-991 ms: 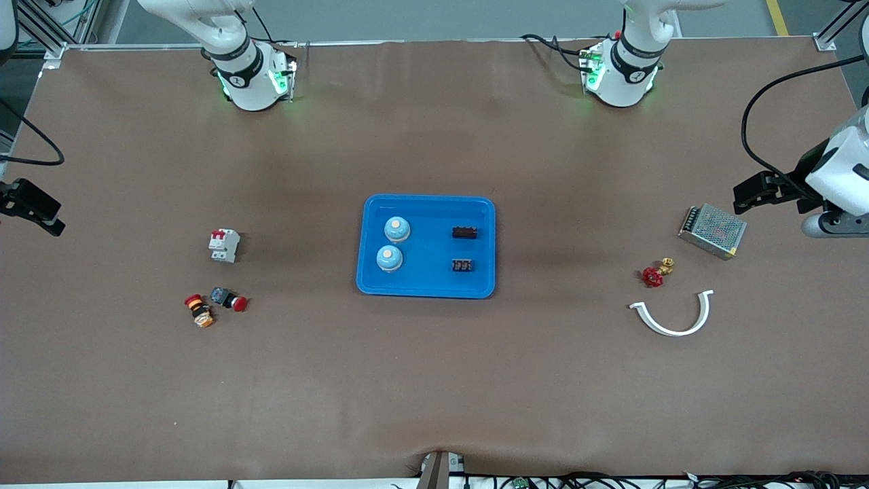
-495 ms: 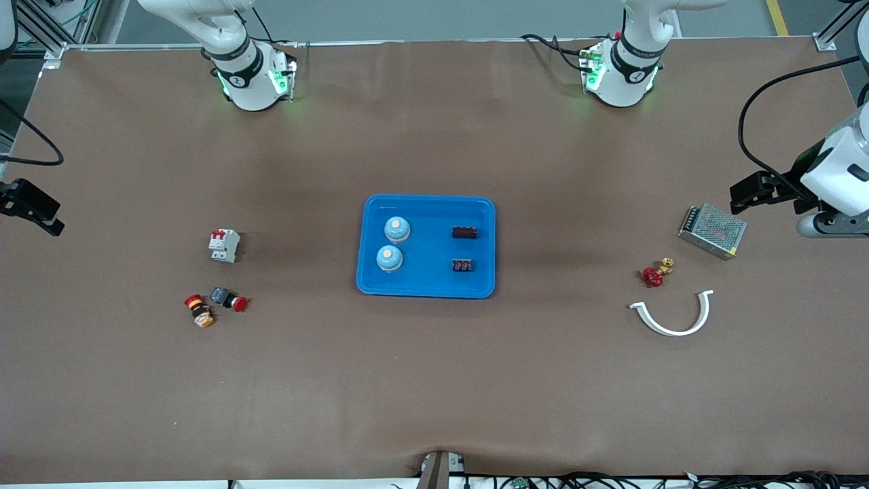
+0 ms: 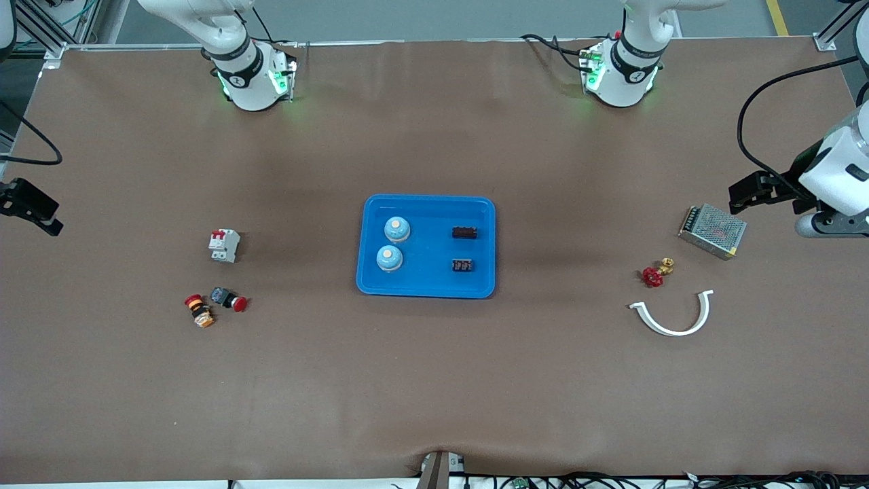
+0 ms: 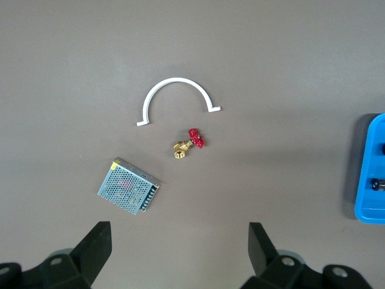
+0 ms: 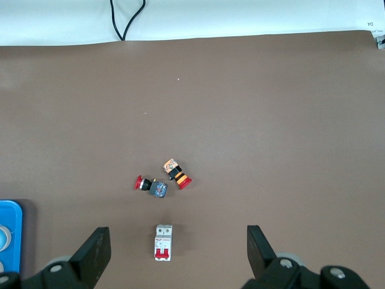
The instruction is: Place electrolytic capacitor and blue bell in tray
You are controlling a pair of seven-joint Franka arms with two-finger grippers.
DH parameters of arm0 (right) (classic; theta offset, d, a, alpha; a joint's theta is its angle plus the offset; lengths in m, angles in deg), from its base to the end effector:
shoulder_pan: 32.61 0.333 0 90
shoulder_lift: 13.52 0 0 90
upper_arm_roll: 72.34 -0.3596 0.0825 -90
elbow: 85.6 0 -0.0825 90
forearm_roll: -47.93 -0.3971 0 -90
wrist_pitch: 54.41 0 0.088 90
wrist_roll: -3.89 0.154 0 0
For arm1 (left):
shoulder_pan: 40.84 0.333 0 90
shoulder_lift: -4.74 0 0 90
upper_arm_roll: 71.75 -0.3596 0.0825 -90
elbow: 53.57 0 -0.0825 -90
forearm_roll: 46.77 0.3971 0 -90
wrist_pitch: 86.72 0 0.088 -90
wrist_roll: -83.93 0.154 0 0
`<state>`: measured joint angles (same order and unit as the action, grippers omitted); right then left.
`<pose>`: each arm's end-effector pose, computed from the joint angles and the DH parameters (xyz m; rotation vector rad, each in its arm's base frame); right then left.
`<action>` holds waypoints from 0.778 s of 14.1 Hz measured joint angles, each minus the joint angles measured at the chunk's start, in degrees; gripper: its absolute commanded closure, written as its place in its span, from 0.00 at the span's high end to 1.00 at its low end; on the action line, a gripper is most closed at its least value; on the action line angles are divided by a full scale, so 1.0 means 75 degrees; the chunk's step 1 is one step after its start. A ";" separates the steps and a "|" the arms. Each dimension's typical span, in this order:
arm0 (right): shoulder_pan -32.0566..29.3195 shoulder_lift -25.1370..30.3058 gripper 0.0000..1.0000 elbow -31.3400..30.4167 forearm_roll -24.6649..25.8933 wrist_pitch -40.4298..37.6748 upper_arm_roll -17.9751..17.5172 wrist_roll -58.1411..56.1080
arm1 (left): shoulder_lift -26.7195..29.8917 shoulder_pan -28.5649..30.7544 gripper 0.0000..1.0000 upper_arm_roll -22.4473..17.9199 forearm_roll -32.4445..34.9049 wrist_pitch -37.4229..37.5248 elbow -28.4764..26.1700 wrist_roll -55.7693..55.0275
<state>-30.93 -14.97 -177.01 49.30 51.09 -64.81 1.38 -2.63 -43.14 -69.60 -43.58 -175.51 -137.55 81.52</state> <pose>0.6084 -0.0643 0.6221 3.0791 -0.0832 0.3375 0.6068 -0.0371 0.5946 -3.0870 0.0548 0.0640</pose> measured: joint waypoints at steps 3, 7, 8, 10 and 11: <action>0.0000 -0.0001 1.00 0.0002 0.0000 0.0000 0.0000 0.0000 | 0.0000 0.0000 1.00 0.0000 0.0000 -0.0014 0.0000 0.0000; 0.0000 -0.0002 1.00 0.0004 0.0000 0.0000 0.0000 0.0001 | -0.0012 0.0038 1.00 -0.0010 -0.0321 -0.0151 0.0000 0.0000; 0.0000 -0.0003 1.00 0.0004 0.0000 0.0000 0.0000 0.0001 | -0.0018 0.0047 1.00 -0.0011 -0.0363 -0.0160 0.0000 0.0008; 0.0000 -0.0003 1.00 0.0005 0.0000 0.0000 0.0001 0.0001 | -0.0031 0.0044 1.00 -0.0010 -0.0369 -0.0163 0.0000 0.0022; -0.0001 -0.0003 1.00 0.0005 0.0000 0.0000 0.0002 0.0001 | -0.0033 0.0042 1.00 -0.0009 -0.0369 -0.0167 -0.0002 0.0059</action>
<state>-30.93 -14.99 -176.97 49.30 51.09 -64.80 1.38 -2.88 -42.83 -69.67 -46.35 -176.76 -137.56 81.96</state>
